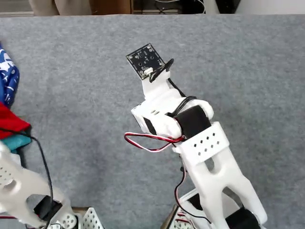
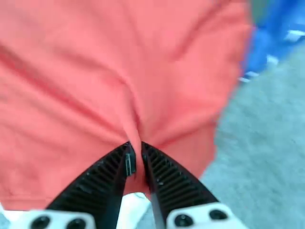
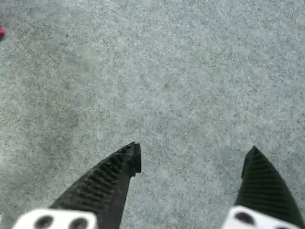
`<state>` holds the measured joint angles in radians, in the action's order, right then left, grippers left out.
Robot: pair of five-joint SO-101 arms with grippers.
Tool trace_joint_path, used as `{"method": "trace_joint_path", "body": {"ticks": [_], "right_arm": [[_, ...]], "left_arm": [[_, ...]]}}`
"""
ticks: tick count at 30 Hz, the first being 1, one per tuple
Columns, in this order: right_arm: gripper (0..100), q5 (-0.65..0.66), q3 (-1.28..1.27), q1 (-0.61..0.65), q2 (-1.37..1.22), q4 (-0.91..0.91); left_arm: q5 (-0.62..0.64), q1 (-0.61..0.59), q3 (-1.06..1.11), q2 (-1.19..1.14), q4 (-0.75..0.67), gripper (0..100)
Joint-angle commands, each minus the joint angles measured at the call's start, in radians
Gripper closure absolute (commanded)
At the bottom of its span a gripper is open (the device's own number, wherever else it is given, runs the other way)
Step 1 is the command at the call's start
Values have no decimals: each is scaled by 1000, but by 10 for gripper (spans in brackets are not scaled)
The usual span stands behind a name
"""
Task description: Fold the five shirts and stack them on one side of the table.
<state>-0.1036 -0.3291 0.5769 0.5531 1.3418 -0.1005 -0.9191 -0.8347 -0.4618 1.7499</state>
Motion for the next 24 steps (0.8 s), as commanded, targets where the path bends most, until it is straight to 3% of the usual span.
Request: {"method": "trace_joint_path", "body": {"ticks": [1, 6, 16, 20, 24], "right_arm": [[670, -5, 53, -88, 5, -23], [670, 0, 102, -325, 5, -14], [670, 35, 217, -903, 5, -14], [670, 175, 216, -1041, 5, -14], [670, 272, 214, -1079, 5, 35]], "left_arm": [[9, 150, 71, 216, 12, 981], [44, 453, 282, 492, 12, 981], [241, 1200, 678, 865, 9, 981], [241, 1387, 746, 901, 9, 981], [239, 1501, 766, 915, 9, 977]]}}
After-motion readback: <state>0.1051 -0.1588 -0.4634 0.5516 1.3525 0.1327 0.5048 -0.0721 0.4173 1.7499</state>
